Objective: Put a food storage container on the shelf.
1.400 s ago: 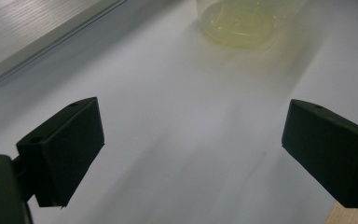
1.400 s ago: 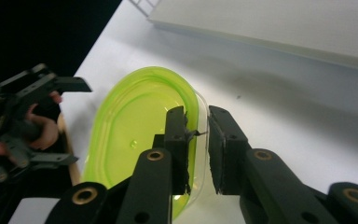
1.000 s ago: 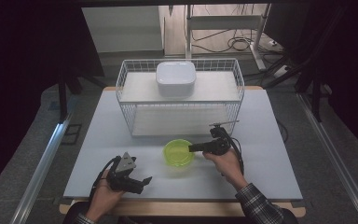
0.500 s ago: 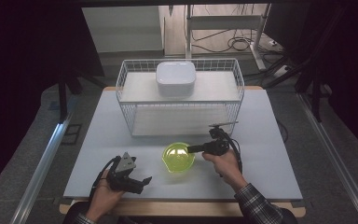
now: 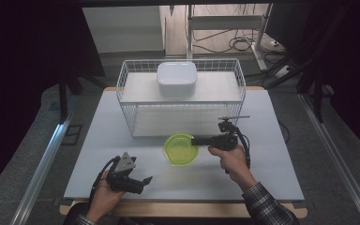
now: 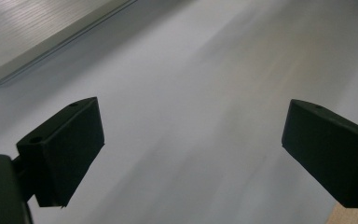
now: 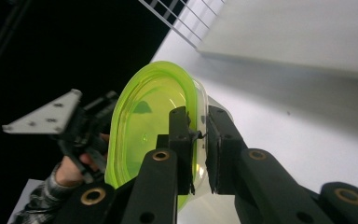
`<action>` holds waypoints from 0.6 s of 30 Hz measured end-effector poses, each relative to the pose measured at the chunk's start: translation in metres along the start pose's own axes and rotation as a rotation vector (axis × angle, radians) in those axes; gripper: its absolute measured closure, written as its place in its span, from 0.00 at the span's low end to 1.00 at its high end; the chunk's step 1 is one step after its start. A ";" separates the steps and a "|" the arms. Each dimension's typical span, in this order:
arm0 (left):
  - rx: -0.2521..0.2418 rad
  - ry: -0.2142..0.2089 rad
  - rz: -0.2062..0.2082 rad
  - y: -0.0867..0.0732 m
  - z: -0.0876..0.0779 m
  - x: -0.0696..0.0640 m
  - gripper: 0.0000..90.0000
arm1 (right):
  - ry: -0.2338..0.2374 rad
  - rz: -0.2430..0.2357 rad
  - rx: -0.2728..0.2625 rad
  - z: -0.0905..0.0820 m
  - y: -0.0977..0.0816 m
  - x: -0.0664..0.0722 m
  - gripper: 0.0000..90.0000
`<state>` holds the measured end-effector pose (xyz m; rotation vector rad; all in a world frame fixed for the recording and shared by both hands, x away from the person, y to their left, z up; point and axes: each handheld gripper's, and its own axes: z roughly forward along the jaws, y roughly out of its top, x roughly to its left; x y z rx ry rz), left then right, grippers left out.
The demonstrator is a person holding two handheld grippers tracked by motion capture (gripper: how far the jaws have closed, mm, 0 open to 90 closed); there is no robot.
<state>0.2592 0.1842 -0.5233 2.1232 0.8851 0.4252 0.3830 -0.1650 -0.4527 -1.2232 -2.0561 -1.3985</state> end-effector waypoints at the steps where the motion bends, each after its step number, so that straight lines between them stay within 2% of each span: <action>1: 0.000 0.000 0.001 0.000 0.000 0.000 0.06 | -0.001 -0.005 -0.004 -0.001 0.001 0.002 0.91; 5: -0.001 -0.001 0.000 0.000 0.000 0.000 0.06 | 0.013 -0.018 -0.024 -0.008 0.009 0.011 0.91; 9: 0.001 0.000 0.002 0.000 0.000 0.000 0.06 | 0.028 -0.042 -0.063 -0.020 0.022 0.026 0.91; 18: 0.000 0.001 0.005 0.000 0.000 0.001 0.06 | 0.032 -0.071 -0.114 -0.036 0.042 0.044 0.91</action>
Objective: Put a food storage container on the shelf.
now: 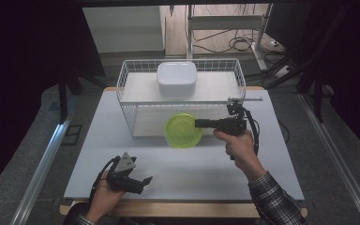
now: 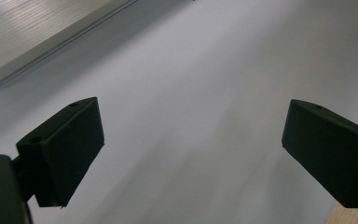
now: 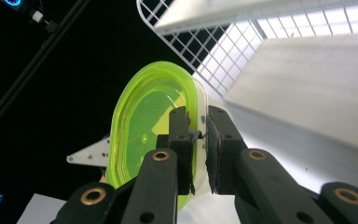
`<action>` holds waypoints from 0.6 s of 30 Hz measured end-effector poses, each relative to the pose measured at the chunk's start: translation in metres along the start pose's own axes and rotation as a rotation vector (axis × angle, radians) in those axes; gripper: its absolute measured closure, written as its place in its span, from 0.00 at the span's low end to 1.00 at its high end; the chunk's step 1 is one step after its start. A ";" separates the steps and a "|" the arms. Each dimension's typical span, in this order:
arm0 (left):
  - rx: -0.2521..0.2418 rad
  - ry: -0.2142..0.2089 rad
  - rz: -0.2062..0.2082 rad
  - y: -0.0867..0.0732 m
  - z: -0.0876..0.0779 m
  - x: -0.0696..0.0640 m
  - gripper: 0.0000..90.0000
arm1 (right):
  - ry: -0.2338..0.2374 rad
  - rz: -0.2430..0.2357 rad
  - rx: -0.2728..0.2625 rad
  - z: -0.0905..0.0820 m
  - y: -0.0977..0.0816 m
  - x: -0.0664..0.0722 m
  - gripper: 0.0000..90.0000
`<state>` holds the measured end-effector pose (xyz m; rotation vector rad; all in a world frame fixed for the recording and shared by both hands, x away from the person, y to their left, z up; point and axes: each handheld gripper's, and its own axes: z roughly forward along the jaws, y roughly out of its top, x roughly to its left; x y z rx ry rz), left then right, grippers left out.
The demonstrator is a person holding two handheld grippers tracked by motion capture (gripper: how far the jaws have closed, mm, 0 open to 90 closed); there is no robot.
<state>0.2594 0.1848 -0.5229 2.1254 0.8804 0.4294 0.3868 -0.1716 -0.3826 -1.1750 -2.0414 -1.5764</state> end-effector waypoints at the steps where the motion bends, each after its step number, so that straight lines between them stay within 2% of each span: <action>1: 0.000 0.000 0.000 0.000 0.000 0.000 0.06 | 0.003 -0.002 -0.005 -0.001 0.003 0.002 0.91; 9: 0.000 -0.002 0.000 0.000 0.000 0.000 0.06 | 0.018 -0.015 -0.048 -0.010 0.029 0.018 0.91; 16: 0.000 -0.003 -0.001 0.000 0.000 0.000 0.06 | 0.026 -0.047 -0.094 -0.017 0.059 0.037 0.91; 17: 0.000 -0.003 -0.001 0.000 0.000 0.000 0.06 | 0.026 -0.047 -0.094 -0.017 0.059 0.037 0.91; 18: 0.001 -0.002 -0.001 0.000 0.000 0.000 0.06 | 0.020 -0.056 -0.104 -0.018 0.067 0.042 0.91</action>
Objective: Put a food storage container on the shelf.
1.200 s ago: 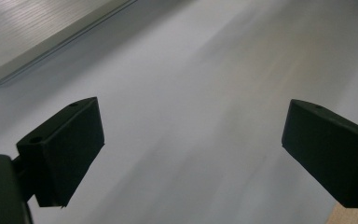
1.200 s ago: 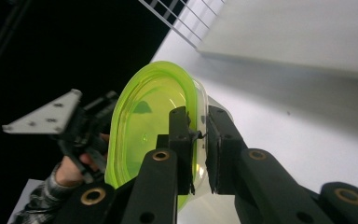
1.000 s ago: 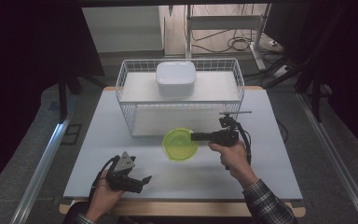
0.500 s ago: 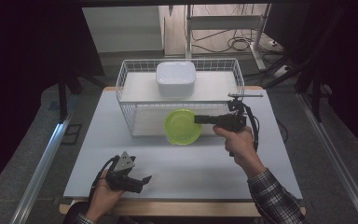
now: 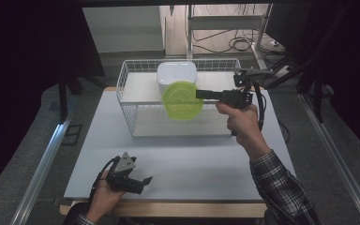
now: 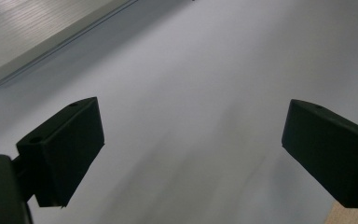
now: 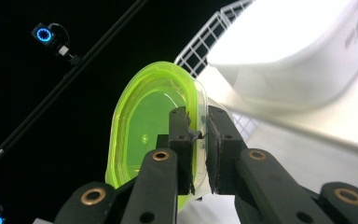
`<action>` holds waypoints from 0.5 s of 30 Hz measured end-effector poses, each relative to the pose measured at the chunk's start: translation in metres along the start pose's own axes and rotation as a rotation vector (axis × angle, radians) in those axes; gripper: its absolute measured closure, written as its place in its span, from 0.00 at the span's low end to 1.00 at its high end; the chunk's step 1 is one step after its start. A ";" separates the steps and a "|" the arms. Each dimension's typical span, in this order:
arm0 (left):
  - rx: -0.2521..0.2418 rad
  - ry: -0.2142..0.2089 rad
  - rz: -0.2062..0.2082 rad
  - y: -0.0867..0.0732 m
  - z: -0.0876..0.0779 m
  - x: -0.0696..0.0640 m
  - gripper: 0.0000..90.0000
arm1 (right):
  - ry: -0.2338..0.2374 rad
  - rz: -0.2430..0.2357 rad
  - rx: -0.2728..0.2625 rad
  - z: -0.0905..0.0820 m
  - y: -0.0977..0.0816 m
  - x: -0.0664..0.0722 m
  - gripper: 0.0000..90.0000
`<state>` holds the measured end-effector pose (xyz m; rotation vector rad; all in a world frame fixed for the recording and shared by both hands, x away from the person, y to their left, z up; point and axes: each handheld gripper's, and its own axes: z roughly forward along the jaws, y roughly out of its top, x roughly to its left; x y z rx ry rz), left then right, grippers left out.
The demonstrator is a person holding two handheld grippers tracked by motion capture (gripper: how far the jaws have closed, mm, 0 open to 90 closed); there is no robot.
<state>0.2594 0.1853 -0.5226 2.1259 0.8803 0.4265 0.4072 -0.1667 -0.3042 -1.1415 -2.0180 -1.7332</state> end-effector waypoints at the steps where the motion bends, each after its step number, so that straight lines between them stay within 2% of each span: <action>1: 0.000 0.000 0.000 0.000 0.000 0.000 0.06 | 0.000 0.000 0.000 0.000 0.000 0.000 0.91; 7: -0.002 -0.003 -0.007 0.000 0.000 0.000 0.06 | -0.029 -0.023 -0.036 0.002 0.027 0.012 0.91; 13: 0.000 -0.005 -0.004 0.000 0.000 0.000 0.06 | -0.055 -0.031 -0.064 0.007 0.044 0.015 0.91; 15: 0.000 -0.006 -0.004 0.000 0.000 0.000 0.06 | -0.080 -0.036 -0.084 0.013 0.053 0.015 0.91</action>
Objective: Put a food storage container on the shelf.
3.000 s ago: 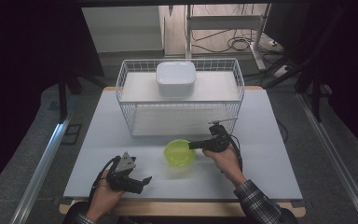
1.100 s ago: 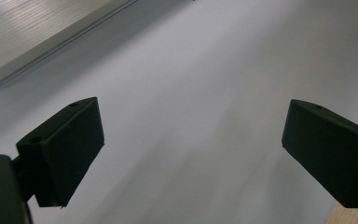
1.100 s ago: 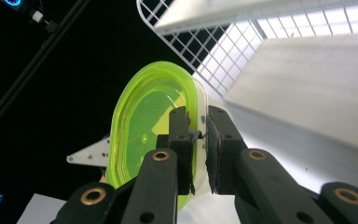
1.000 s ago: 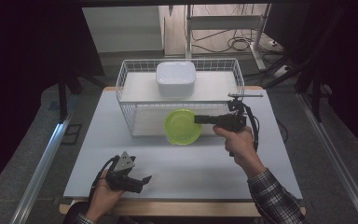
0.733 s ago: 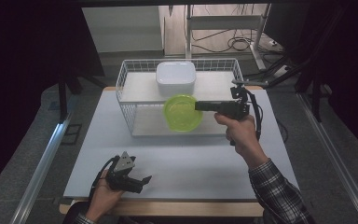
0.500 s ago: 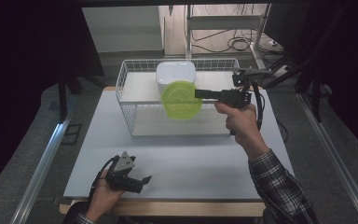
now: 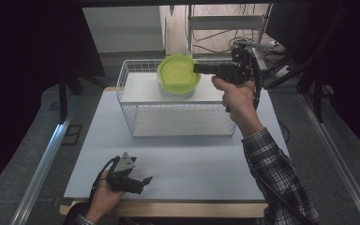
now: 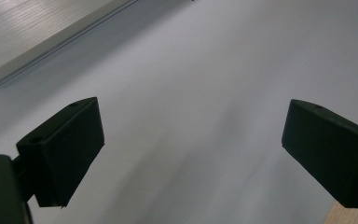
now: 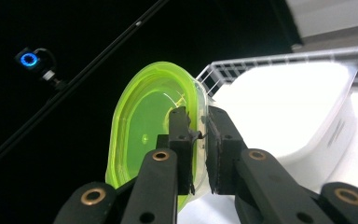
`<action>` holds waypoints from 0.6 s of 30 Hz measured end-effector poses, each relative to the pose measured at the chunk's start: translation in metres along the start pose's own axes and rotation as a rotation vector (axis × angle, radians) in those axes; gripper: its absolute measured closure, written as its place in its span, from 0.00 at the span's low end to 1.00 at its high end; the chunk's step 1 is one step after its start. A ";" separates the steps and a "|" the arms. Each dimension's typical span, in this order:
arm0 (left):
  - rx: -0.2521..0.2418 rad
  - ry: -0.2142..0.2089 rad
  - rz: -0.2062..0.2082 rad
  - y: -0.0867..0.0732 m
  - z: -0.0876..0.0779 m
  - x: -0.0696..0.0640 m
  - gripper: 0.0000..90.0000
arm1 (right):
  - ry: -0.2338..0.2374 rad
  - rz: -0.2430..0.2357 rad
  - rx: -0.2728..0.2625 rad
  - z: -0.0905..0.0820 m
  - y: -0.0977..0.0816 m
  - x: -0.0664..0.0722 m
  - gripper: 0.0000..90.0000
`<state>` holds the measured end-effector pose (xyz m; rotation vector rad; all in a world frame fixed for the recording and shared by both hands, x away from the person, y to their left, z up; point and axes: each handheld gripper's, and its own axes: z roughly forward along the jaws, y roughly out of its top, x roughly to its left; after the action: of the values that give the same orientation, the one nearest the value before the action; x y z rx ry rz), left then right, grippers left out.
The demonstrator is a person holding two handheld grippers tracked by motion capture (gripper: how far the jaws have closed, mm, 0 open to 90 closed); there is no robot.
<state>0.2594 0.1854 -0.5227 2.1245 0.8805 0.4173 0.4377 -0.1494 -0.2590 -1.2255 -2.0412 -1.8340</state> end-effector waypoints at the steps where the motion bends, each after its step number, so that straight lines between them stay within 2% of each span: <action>1: 0.000 0.000 0.000 0.000 0.000 0.000 0.06 | 0.000 0.000 0.000 0.000 0.000 0.000 0.91; 3: -0.002 0.000 -0.002 0.000 0.000 0.000 0.06 | -0.033 -0.005 -0.013 0.008 0.009 -0.001 0.91; 9: -0.001 -0.004 -0.005 0.000 0.000 0.000 0.06 | -0.090 0.000 -0.027 0.022 0.021 -0.009 0.91; 18: -0.001 -0.010 -0.005 0.000 0.001 0.000 0.06 | -0.156 0.035 -0.025 0.035 0.027 -0.019 0.90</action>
<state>0.2594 0.1852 -0.5234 2.1216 0.8795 0.4047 0.4815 -0.1292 -0.2586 -1.4434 -2.0657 -1.8057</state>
